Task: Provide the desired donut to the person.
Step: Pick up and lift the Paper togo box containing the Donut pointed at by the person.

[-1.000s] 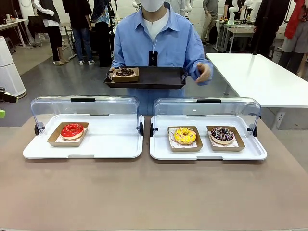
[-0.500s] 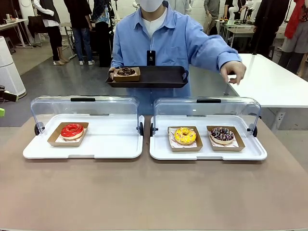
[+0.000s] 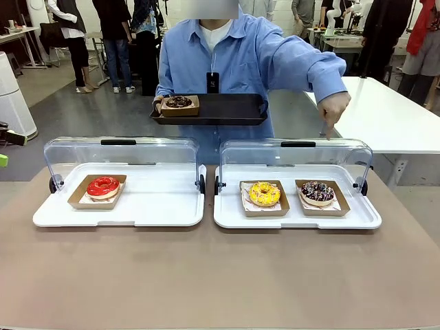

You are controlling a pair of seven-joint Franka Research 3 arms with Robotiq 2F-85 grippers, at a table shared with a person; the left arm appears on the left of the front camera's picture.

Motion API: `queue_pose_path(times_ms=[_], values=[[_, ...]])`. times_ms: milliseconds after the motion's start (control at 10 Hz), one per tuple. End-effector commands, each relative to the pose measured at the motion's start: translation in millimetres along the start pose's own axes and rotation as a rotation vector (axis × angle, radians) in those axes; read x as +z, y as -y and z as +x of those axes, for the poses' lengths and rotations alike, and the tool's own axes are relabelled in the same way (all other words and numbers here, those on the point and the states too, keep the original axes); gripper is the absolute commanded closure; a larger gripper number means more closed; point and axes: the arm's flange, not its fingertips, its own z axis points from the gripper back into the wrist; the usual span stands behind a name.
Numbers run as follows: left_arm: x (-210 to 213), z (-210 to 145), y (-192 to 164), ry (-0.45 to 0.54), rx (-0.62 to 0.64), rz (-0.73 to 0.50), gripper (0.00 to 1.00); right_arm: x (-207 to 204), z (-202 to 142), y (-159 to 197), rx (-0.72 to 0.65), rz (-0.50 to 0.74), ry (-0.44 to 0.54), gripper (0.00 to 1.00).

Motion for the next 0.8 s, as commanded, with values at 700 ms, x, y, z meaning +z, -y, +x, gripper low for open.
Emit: queue_pose_path(times_ms=[700], values=[[1.8,-0.6,0.7,0.001,-0.001,0.001,0.00,-0.2,1.4,0.4,0.012,0.006,0.019,0.00]])
